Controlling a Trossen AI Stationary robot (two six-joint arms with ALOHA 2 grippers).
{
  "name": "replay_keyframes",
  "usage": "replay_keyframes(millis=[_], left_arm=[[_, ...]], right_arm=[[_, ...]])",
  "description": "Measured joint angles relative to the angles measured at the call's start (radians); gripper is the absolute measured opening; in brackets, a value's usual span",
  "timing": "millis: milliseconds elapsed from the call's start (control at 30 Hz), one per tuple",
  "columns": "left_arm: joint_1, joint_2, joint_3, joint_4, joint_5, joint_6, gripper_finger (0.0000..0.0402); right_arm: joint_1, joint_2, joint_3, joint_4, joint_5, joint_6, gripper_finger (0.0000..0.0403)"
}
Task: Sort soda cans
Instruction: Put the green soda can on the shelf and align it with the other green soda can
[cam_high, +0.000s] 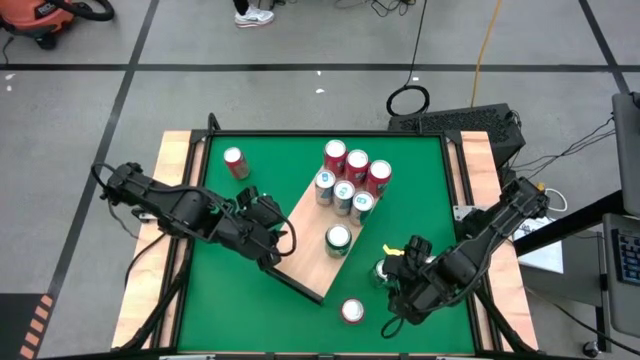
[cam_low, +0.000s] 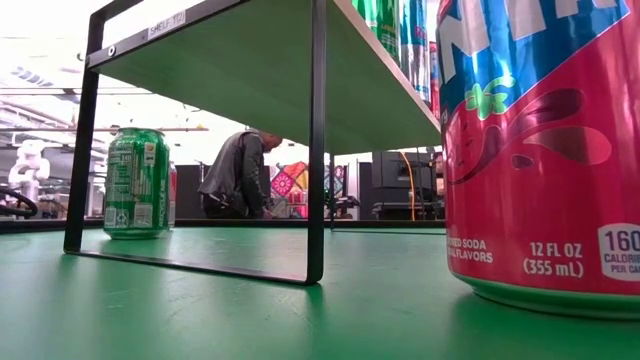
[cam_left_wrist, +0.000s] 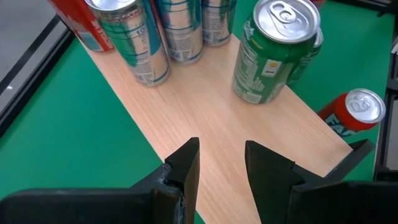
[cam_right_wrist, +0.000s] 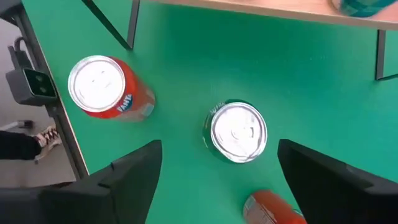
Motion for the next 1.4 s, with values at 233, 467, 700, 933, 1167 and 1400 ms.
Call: replay_keyframes(millis=[233, 467, 700, 933, 1167, 1400], left_arm=[[-0.007, 0.000, 0.000, -0.001, -0.004, -0.024, 0.0122], [-0.007, 0.000, 0.000, -0.001, -0.011, -0.022, 0.0122], [-0.009, 0.000, 0.000, -0.002, -0.011, -0.025, 0.0122], [-0.009, 0.000, 0.000, -0.002, -0.011, -0.049, 0.0122], [-0.009, 0.000, 0.000, -0.001, -0.011, -0.051, 0.0122], [-0.009, 0.000, 0.000, -0.001, -0.011, -0.051, 0.0122]], right_arm=[[-0.008, -0.001, -0.074, 0.050, -0.020, -0.021, 0.0359], [-0.052, 0.000, -0.210, 0.208, -0.090, -0.046, 0.0370], [-0.098, 0.000, -0.234, 0.227, -0.096, -0.108, 0.0370], [-0.151, -0.001, -0.277, 0.259, -0.169, -0.148, 0.0370], [-0.185, -0.001, -0.355, 0.342, -0.218, -0.159, 0.0370], [-0.202, -0.001, -0.430, 0.425, -0.283, -0.198, 0.0356]])
